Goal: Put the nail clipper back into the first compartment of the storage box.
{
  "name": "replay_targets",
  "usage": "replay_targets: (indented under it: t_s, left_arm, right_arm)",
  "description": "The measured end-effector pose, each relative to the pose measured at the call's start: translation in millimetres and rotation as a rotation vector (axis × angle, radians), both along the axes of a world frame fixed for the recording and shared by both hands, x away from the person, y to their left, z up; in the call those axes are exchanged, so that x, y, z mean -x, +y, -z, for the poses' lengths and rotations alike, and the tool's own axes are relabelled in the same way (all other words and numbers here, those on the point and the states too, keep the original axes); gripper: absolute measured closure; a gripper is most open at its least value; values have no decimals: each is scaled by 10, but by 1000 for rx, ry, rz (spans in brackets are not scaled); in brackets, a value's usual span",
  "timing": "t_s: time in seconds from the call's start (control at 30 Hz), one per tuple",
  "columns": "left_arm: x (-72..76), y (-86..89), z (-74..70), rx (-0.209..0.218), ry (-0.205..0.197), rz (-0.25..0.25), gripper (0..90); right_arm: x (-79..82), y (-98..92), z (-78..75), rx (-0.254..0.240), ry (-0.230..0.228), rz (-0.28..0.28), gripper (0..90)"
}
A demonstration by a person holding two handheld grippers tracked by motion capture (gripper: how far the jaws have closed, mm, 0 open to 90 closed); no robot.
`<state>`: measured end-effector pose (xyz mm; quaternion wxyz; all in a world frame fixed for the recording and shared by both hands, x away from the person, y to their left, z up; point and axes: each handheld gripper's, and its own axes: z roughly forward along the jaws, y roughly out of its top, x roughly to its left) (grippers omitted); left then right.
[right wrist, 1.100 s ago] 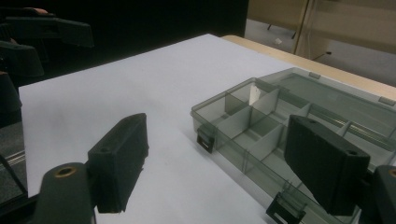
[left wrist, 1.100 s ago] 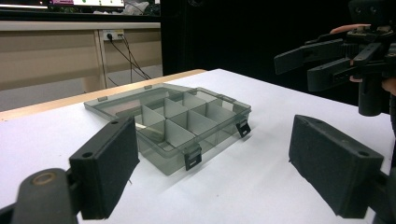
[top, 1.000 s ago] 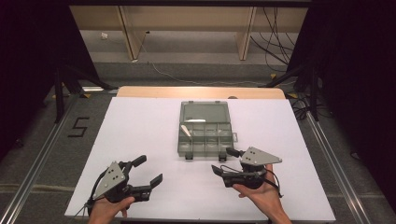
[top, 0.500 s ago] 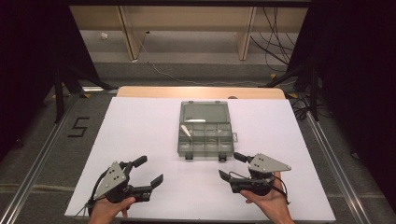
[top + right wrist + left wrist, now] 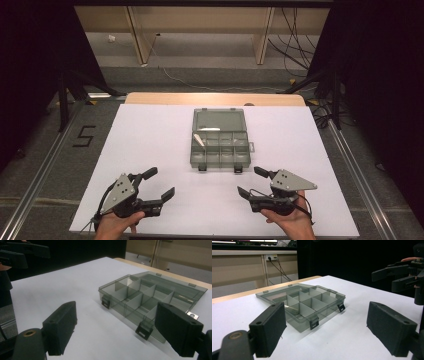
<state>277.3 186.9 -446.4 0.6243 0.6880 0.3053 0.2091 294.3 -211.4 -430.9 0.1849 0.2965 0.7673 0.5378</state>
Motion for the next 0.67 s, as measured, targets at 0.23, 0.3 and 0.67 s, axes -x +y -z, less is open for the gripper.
replay_targets:
  t_s: [0.23, 0.3, 0.67]
  left_arm:
    - [3, -3, -3, -10, 5, -4, 155]
    - [2, -3, -2, -9, 5, -3, 155]
    - [1, -3, -2, -10, 4, -5, 155]
  right_arm:
    - [-19, -6, 11, 2, -13, 3, 189]
    - [-22, -5, 12, 7, -16, 7, 189]
    - [-32, -10, 12, 5, -24, 12, 190]
